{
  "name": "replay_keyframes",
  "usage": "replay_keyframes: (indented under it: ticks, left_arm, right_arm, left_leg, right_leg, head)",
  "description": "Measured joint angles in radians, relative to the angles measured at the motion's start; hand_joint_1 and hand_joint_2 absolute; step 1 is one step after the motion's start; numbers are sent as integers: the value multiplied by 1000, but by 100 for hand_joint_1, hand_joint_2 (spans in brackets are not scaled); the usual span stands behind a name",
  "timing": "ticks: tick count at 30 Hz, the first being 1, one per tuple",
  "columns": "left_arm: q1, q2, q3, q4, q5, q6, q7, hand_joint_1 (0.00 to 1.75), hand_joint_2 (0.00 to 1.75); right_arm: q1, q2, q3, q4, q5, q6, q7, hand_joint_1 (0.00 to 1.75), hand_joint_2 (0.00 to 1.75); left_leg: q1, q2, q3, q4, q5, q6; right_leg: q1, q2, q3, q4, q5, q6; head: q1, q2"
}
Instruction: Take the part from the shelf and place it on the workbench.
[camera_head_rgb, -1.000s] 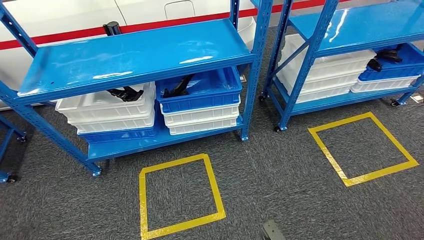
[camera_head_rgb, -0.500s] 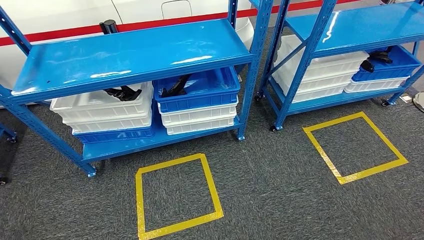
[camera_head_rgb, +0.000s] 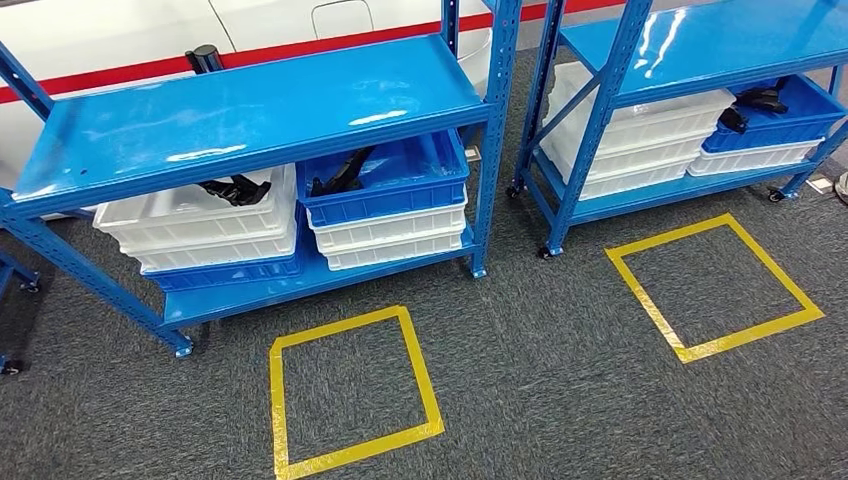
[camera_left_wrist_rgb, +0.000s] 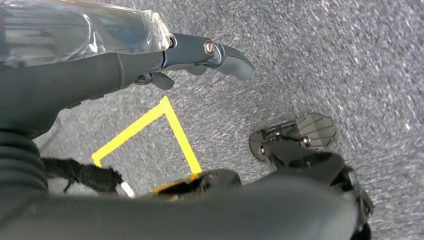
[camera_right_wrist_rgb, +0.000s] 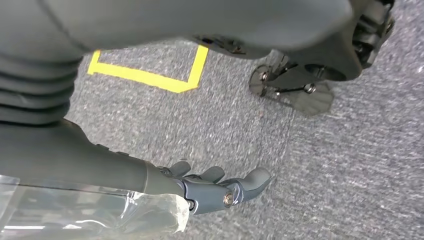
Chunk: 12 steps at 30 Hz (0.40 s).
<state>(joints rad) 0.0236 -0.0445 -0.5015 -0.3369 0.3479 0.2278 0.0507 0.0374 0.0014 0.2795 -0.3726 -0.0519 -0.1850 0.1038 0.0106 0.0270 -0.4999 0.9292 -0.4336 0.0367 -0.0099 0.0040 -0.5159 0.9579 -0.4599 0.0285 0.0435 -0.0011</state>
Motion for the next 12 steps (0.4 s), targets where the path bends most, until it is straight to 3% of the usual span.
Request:
replay_keyframes:
  ticks: [3, 12]
  left_arm:
    - [-17, -4, -82, 5, 44, 30, 9, 0, 0]
    - [-66, -9, -313, 24, 161, 111, 31, 0, 0]
  right_arm:
    - [-16, 0, 45, 14, -9, -22, 17, 0, 0]
    - [-56, 0, 172, 50, -32, -79, 65, 0, 0]
  left_leg:
    - [2, 0, 0, -1, 0, -17]
    - [-4, 0, -1, 0, 0, -18]
  right_leg:
    - [1, 0, 0, 0, 0, -1]
    - [-4, 0, 0, 0, 2, -1]
  head:
    - [0, 0]
    - [0, 0]
